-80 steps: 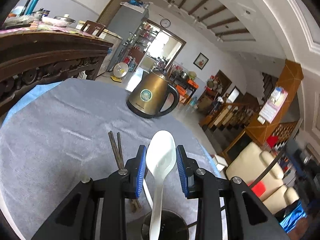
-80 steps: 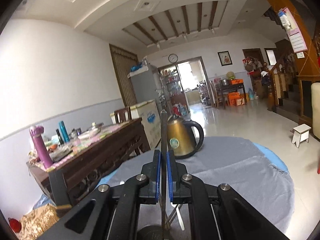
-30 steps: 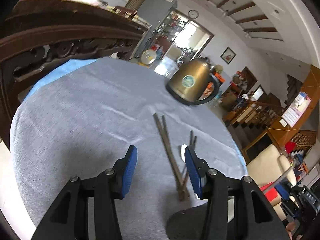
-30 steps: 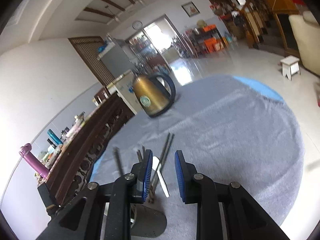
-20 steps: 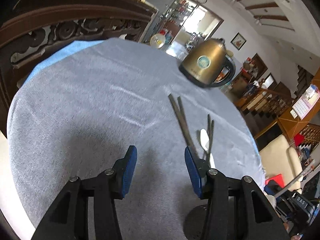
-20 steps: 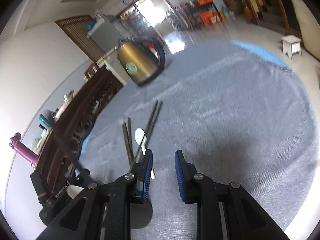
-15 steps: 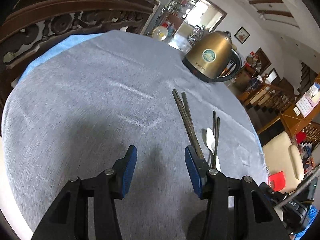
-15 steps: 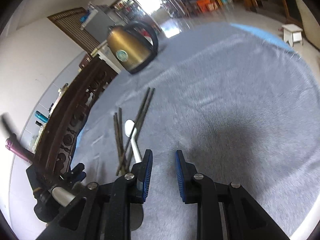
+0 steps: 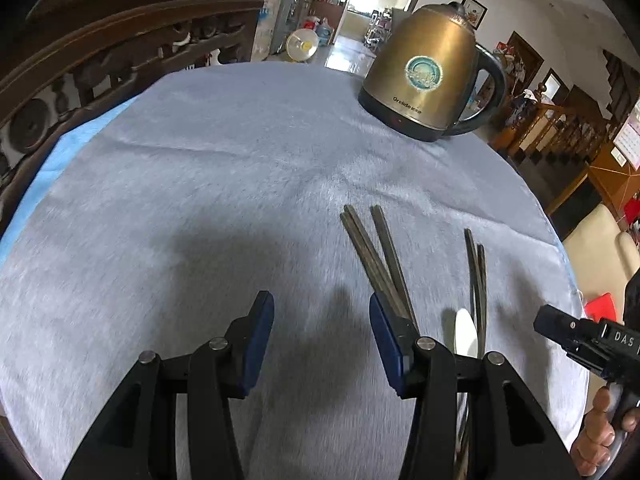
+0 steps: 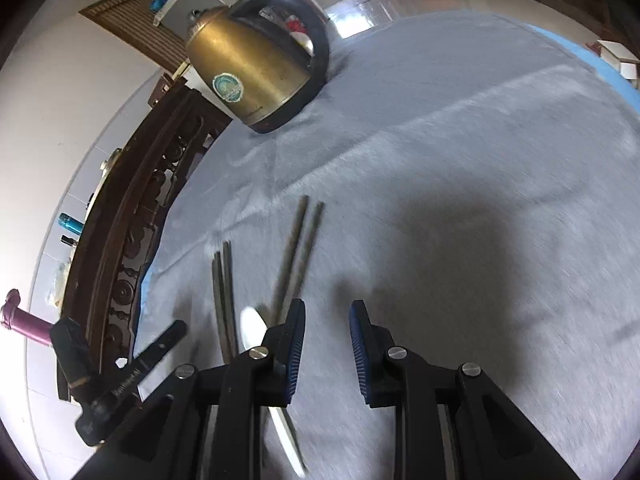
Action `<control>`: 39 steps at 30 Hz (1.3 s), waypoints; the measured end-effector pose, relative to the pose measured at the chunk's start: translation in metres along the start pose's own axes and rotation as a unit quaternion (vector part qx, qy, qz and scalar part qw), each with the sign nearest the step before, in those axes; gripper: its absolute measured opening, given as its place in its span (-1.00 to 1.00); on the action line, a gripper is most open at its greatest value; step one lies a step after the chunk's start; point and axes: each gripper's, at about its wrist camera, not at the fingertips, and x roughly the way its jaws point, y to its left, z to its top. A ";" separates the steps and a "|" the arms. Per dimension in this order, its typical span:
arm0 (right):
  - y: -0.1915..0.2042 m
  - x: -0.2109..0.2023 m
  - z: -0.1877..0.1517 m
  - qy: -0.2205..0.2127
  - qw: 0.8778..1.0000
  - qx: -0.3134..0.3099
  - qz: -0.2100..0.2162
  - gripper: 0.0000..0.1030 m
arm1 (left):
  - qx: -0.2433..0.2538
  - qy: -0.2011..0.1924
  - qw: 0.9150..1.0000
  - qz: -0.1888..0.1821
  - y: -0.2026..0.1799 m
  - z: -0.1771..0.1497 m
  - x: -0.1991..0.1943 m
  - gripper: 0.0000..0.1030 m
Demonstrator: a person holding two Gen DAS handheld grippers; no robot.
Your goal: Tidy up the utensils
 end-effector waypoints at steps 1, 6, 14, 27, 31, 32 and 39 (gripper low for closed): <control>0.006 0.005 0.006 -0.001 1.000 -0.003 -0.002 -0.51 | -0.001 0.002 1.000 0.003 0.001 0.004 0.005 -0.02; 0.020 0.021 0.024 0.001 1.000 -0.007 -0.009 -0.51 | -0.005 0.009 1.000 0.001 -0.003 0.018 0.022 -0.02; 0.021 0.032 0.033 0.010 1.000 -0.011 -0.016 -0.51 | 0.045 0.009 0.998 0.039 -0.020 0.027 0.042 -0.01; 0.040 0.067 0.045 0.042 0.992 -0.063 -0.105 -0.49 | 0.146 0.027 0.988 0.042 -0.038 0.028 0.052 0.10; 0.050 0.076 0.043 0.038 0.984 -0.104 -0.140 -0.51 | 0.171 0.031 0.984 0.043 -0.034 0.027 0.049 -0.12; 0.052 0.077 0.042 0.039 0.981 -0.117 -0.148 -0.55 | 0.173 0.033 0.984 0.039 -0.032 0.028 0.049 -0.16; 0.042 0.070 0.044 0.026 0.960 -0.165 -0.227 -0.72 | 0.187 0.056 0.981 -0.012 -0.013 0.036 0.045 -0.24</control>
